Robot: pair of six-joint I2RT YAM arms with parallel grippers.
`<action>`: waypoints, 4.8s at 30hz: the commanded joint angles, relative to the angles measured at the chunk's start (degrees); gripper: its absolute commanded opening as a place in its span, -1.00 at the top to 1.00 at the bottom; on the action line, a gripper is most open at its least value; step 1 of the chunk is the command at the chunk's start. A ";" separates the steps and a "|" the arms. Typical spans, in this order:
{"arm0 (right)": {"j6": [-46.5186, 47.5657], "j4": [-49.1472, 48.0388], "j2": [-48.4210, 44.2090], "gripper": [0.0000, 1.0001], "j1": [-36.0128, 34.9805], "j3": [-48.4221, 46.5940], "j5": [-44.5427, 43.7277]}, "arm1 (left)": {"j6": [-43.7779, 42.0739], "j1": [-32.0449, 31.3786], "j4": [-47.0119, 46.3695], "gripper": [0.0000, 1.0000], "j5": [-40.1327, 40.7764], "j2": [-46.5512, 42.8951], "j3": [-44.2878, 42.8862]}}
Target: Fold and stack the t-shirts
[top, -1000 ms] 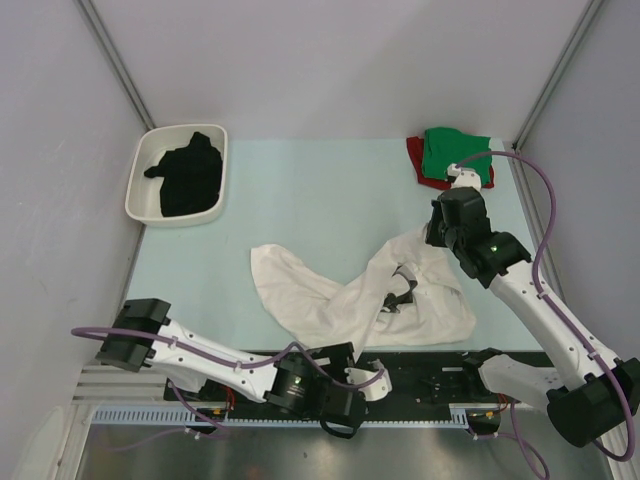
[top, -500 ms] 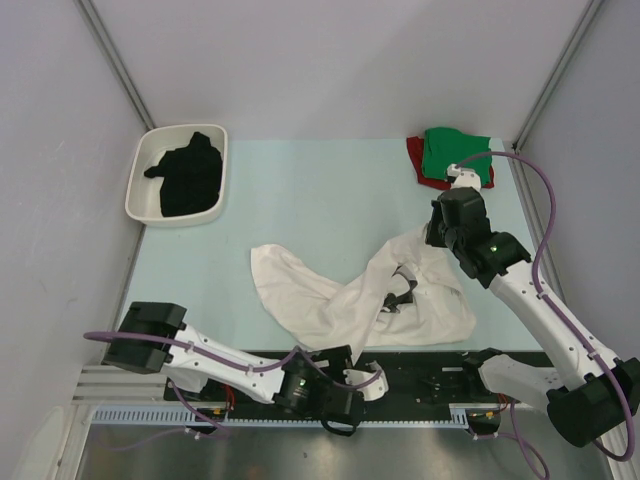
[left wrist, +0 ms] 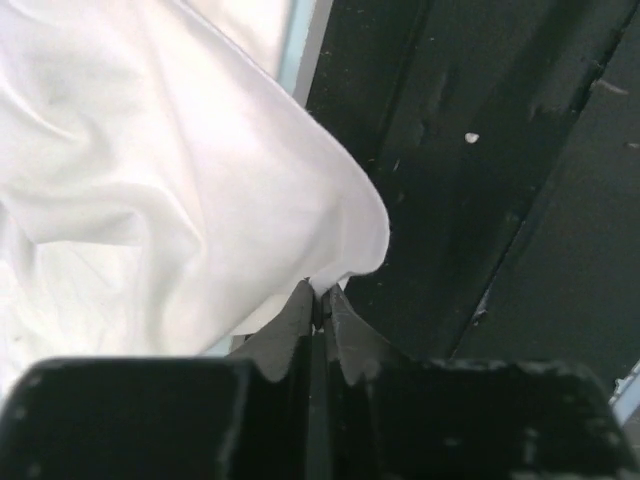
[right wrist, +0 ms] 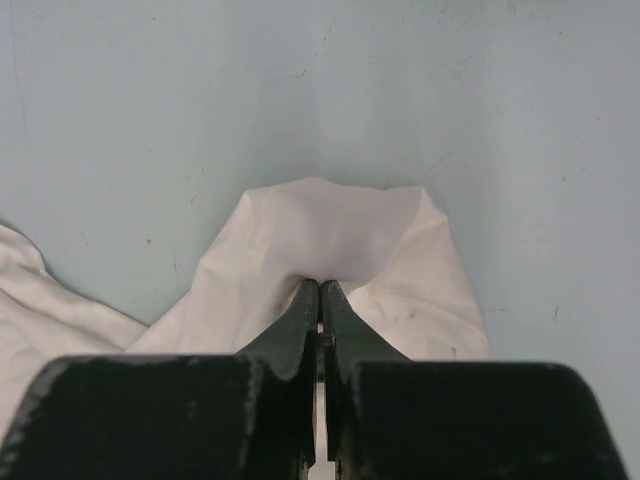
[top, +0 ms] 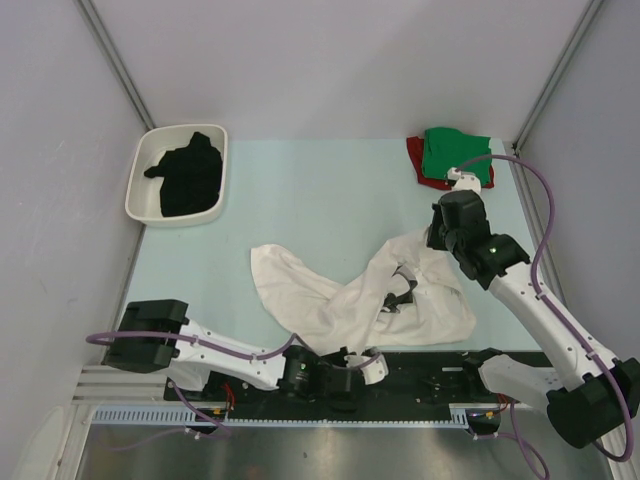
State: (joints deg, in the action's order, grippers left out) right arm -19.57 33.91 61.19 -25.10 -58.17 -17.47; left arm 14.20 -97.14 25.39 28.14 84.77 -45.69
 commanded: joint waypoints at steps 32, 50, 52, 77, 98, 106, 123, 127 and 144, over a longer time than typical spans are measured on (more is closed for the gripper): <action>6.48 1.33 -10.31 1.00 3.13 -69.41 26.70 | -18.67 16.55 12.33 1.00 0.61 -42.05 -59.15; 2.96 -4.46 -9.07 1.00 5.15 -59.98 28.38 | -22.90 15.14 -0.06 0.94 4.72 -49.88 -49.10; 2.87 -6.30 -10.20 1.00 5.15 -52.01 26.27 | -23.42 14.09 -2.96 0.97 9.53 -50.84 -43.72; 1.47 -16.42 -7.67 1.00 7.87 -11.18 15.54 | 2.49 52.47 -28.55 1.00 -16.88 -36.00 4.83; -1.70 -29.16 -4.67 1.00 19.57 -12.57 23.62 | -0.40 83.34 -13.88 1.00 -24.97 -18.86 -29.95; 3.48 -30.84 -7.84 1.00 19.57 -21.09 24.94 | -2.77 84.31 -10.46 1.00 -24.98 -22.37 -42.36; 6.48 -22.13 -15.31 1.00 19.56 -43.95 30.92 | -4.27 84.31 -8.69 1.00 -27.52 -39.06 -48.35; 6.30 -21.17 -13.73 1.00 19.65 -47.73 31.19 | -4.18 84.31 -9.13 1.00 -27.70 -39.86 -49.49; 8.50 -28.90 -3.80 1.00 20.00 -29.39 24.25 | 0.48 84.22 -21.85 1.00 -28.41 -28.97 -28.24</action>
State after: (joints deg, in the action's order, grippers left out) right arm -12.93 8.69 53.45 -5.43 -95.81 11.57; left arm 13.47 -13.10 8.91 -1.69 50.65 -81.71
